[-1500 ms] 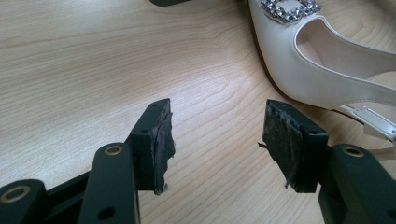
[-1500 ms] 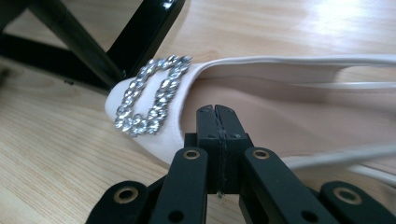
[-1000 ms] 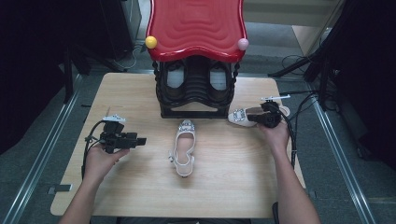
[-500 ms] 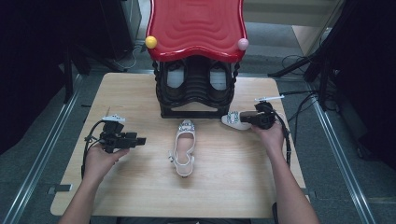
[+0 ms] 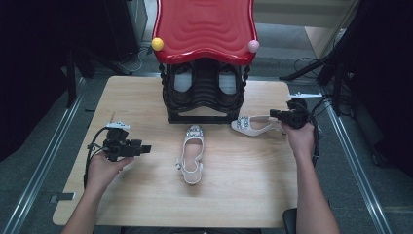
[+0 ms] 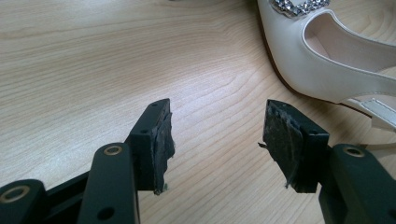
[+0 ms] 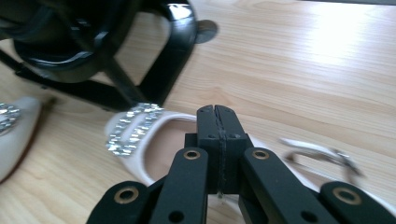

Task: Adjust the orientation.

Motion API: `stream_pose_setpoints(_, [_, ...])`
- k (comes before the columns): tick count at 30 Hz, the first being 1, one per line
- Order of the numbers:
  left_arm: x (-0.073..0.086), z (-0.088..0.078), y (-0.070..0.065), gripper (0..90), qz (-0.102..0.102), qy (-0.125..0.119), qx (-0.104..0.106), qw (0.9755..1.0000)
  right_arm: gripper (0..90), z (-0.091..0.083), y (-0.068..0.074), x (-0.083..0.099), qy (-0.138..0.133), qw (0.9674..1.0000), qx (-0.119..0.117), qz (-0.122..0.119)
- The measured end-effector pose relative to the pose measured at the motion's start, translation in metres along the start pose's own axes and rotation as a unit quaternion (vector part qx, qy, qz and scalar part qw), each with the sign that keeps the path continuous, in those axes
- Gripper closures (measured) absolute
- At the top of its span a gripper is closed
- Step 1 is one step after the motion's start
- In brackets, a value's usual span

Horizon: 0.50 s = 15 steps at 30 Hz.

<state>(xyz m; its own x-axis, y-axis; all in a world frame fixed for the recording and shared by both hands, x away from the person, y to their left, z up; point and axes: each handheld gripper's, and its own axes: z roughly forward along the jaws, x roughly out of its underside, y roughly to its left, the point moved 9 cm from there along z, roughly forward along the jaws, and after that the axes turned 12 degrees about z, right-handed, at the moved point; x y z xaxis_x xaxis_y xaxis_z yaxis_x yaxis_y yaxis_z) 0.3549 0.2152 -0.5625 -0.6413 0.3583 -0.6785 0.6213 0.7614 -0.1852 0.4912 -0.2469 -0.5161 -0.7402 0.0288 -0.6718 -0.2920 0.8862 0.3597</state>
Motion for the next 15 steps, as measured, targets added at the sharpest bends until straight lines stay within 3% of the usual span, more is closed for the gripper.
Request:
stream_pose_setpoints(4, [0.000,-0.001,0.000,42.2,-0.001,-0.002,0.000,1.0000,90.0,0.000,-0.019,0.005,0.009,0.9998,0.014,0.011])
stream_pose_setpoints(8, [-0.001,0.000,-0.001,42.2,0.002,-0.001,0.003,1.0000,90.0,0.006,-0.023,0.013,0.028,0.9994,-0.012,0.019])
stream_pose_setpoints(15, [-0.004,-0.001,-0.001,42.2,0.001,-0.008,0.003,1.0000,90.0,0.018,-0.019,0.033,0.076,0.9968,0.008,-0.024])
